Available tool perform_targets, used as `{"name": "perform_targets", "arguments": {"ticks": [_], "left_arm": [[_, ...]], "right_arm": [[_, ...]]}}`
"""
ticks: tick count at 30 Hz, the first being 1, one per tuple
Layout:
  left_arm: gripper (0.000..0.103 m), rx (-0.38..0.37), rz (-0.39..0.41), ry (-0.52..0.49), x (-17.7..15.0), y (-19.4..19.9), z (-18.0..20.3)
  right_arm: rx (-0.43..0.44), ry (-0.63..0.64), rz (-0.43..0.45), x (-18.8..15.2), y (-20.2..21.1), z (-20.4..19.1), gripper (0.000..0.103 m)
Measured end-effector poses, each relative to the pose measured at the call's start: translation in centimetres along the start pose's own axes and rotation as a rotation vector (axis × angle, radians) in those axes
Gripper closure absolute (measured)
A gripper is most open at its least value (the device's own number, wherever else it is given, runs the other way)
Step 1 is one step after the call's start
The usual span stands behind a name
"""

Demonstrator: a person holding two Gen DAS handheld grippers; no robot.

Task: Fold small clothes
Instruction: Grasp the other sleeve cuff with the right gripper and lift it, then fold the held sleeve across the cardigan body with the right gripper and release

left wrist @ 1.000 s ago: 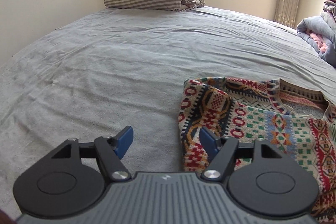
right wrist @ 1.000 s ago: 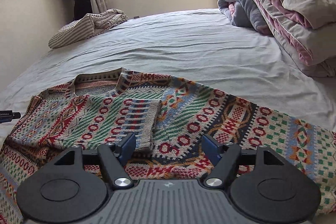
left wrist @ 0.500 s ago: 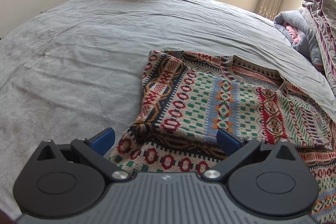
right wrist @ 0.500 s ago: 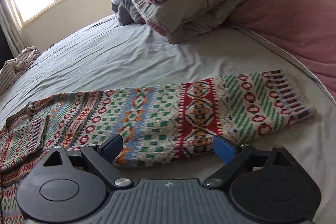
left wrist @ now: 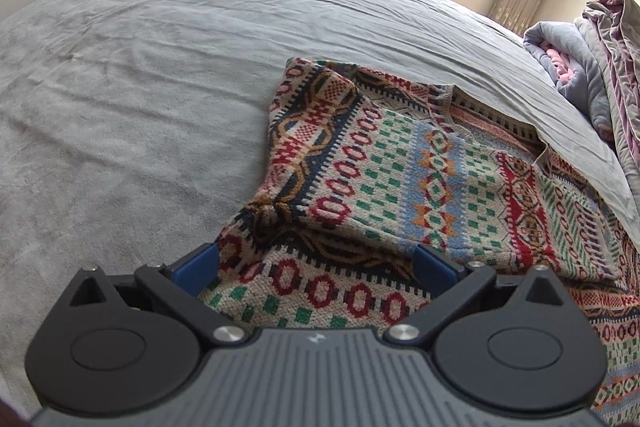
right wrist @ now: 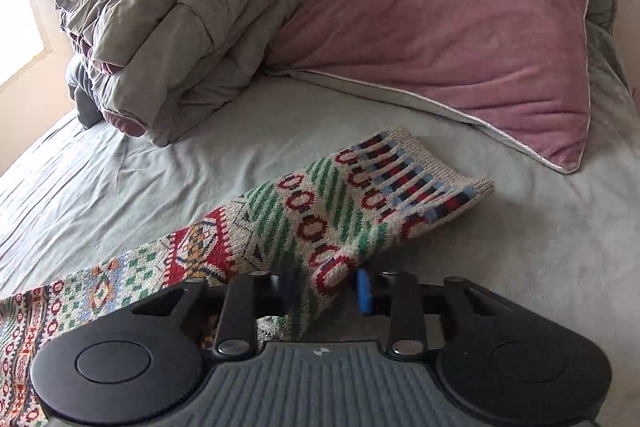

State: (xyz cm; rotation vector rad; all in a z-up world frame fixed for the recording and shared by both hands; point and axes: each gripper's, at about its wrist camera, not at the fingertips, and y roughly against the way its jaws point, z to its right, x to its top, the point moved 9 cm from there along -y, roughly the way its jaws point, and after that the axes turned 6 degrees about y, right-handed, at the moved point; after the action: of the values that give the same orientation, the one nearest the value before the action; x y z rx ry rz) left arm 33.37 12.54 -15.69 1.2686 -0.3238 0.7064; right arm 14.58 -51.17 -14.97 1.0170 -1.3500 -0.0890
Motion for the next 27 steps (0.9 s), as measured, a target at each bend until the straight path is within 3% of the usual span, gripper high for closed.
{"name": "perform_targets", "arguments": {"ticks": [6, 13, 19, 27], "left_arm": [[0.001, -0.029, -0.001, 0.034, 0.4, 0.3, -0.2], [0.001, -0.028, 0.011, 0.058, 0.8, 0.7, -0.6], [0.001, -0.04, 0.022, 0.069, 1.3, 1.1, -0.9], [0.001, -0.058, 0.036, 0.1, 2.0, 1.6, -1.4]], "right_arm": [[0.074, 0.072, 0.126, 3.1, 3.3, -4.6, 0.094], [0.263, 0.168, 0.163, 4.8, 8.3, -13.8, 0.095], [0.423, 0.271, 0.175, 3.3, 12.2, -22.9, 0.095], [0.61, 0.423, 0.137, -1.5, 16.3, -34.5, 0.095]]}}
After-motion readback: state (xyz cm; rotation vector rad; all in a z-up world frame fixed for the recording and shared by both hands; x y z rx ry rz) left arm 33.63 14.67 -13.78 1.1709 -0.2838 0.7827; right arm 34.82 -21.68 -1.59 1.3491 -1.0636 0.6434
